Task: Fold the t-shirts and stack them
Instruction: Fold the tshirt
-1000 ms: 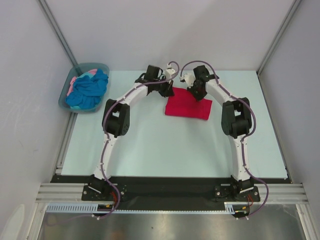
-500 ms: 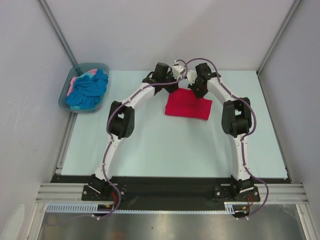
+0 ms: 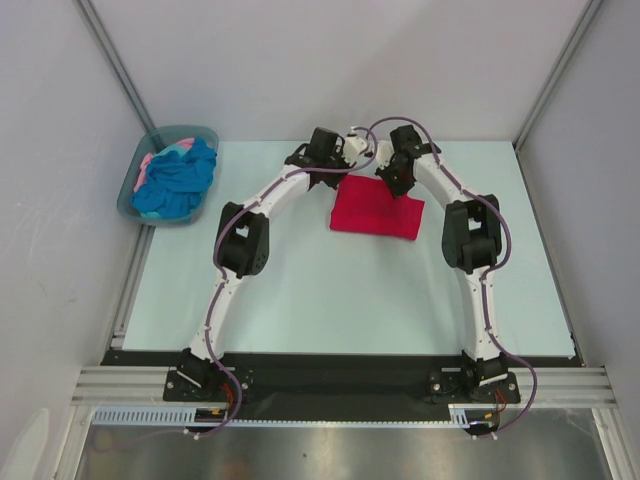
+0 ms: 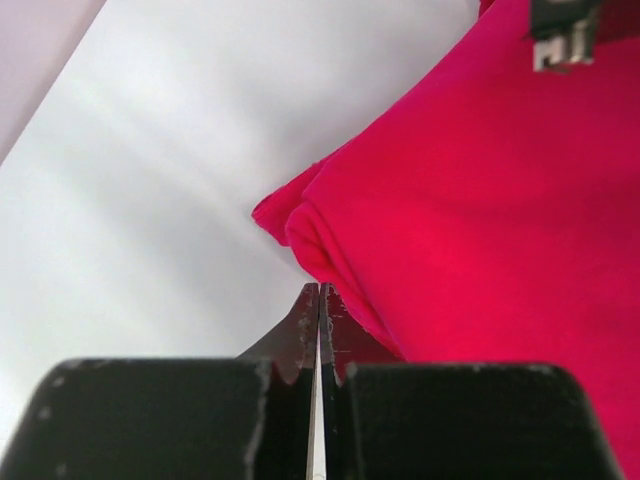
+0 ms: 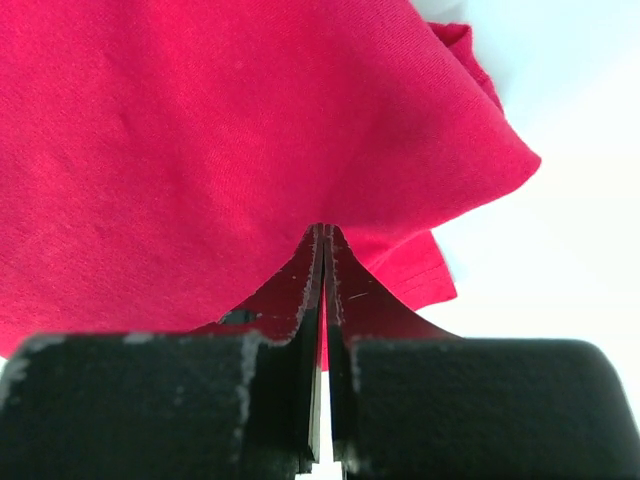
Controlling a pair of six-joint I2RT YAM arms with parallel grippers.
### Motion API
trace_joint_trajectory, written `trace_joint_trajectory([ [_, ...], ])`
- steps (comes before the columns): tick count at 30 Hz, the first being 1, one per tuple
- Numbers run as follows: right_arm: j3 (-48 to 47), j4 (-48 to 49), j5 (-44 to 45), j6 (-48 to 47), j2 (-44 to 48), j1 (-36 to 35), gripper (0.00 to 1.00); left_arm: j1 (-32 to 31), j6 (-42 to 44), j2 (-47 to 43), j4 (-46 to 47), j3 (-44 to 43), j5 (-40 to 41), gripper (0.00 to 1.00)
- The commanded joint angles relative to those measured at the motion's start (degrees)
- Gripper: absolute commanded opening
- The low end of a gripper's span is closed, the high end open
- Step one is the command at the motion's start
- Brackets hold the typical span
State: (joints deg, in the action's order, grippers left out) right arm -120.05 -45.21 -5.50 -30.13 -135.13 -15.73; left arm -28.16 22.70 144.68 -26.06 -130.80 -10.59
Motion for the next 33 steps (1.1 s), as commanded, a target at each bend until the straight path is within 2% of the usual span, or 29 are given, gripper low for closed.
trace_joint_trajectory([
  [1, -3.7, 1.8, -2.3, 0.0, 1.5, -1.2, 0.0, -0.2, 4.5, 1.5, -4.3, -2.3, 2.1, 0.0],
  [4, -2.7, 1.5, -2.3, 0.1, 1.9, -1.2, 0.0, -0.3, 8.5, 1.2, -5.0, -2.6, 1.1, 0.0],
  [12, -3.0, 2.0, -2.4, -0.2, 1.5, -1.1, 0.0, -0.7, 24.3, 0.8, -5.0, -1.4, 6.0, 0.0],
  [15, -3.9, 1.7, -2.3, -0.1, 0.8, -1.1, 0.0, -0.7, 30.7, 0.6, -3.1, 0.7, 6.5, 0.0],
  [23, -4.5, 2.1, -0.9, -0.9, -0.1, -0.7, 0.0, -0.1, 45.8, -0.4, 7.0, 4.8, 1.6, 0.0],
  [28, -4.3, 2.3, -0.3, -1.0, -0.3, 0.5, 0.0, 0.3, 47.2, -1.0, 12.7, 5.4, -0.8, 0.01],
  [31, -3.8, 2.6, 0.2, -0.2, 0.1, 1.5, 0.0, 0.7, 44.1, -1.5, 13.9, 4.9, -1.7, 0.0],
  [33, -2.8, 3.3, 0.9, -0.2, 0.7, 1.8, 0.0, 0.7, 44.1, -3.3, 14.8, 7.6, -3.6, 0.0],
])
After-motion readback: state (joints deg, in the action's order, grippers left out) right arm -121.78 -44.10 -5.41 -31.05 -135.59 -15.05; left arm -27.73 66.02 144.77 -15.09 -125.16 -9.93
